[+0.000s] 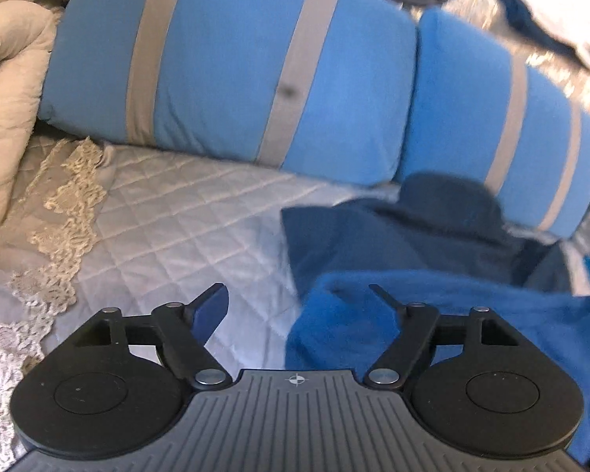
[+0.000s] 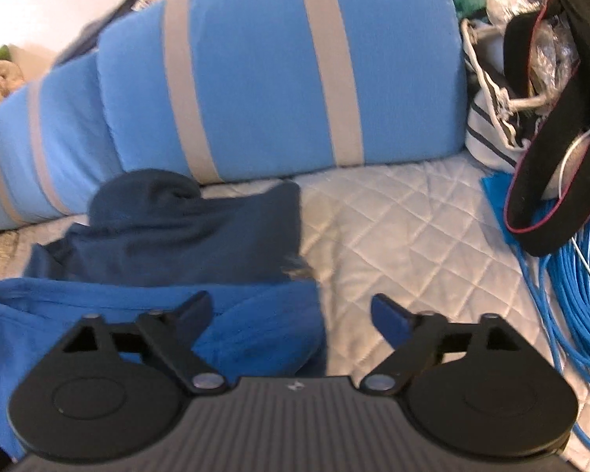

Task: Fold clothes
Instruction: 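Open both tools and release the folded edge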

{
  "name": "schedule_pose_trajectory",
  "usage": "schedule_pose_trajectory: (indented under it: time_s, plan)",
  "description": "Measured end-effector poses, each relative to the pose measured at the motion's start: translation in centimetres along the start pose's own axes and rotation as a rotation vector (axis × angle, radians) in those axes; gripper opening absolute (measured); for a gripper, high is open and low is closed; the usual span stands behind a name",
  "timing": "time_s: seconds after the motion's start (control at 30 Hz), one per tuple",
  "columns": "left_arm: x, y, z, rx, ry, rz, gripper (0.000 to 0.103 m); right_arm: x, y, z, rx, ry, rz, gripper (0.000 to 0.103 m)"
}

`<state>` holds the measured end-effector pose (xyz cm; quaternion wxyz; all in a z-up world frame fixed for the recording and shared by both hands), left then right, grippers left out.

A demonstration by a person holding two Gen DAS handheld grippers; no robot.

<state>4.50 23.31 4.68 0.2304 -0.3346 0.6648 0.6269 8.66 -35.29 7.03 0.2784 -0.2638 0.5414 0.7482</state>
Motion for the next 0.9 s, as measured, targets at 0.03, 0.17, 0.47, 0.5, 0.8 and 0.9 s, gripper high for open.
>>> schedule_pose_trajectory:
  time_s: [0.03, 0.17, 0.47, 0.5, 0.8, 0.9]
  plan:
    - [-0.1, 0.4, 0.0, 0.020, -0.005, -0.013, 0.076, 0.0, 0.3, 0.3, -0.004, 0.009, -0.006, 0.101]
    - [-0.4, 1.7, -0.6, 0.084, -0.085, -0.048, 0.077, 0.0, 1.6, 1.4, -0.020, 0.045, -0.028, 0.103]
    - [-1.2, 1.2, -5.0, 0.240, -0.457, 0.023, 0.077, 0.7, 3.2, 2.6, -0.033, 0.090, -0.034, 0.103]
    - [-1.4, 0.8, -5.6, 0.263, -0.492, 0.039, 0.077, 0.8, 3.3, 2.6, -0.033, 0.092, -0.031, 0.103]
    - [-1.8, -3.9, -10.8, 0.420, -0.715, 0.180, 0.076, 1.8, 4.0, 2.4, -0.072, 0.075, -0.020, 0.103]
    - [-1.7, -5.6, -11.8, 0.446, -0.758, 0.244, 0.076, 2.1, 4.3, 2.3, -0.079, 0.069, -0.016, 0.103]
Point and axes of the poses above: each gripper's, at about its wrist camera, not at the fingertips, and y roughly against the way its jaws point, z to its left, x to its underside, the point moved 1 cm from there along -y, roughly the way its jaws point, and after that the axes turned 8 degrees about -x, right-handed, at the moved point
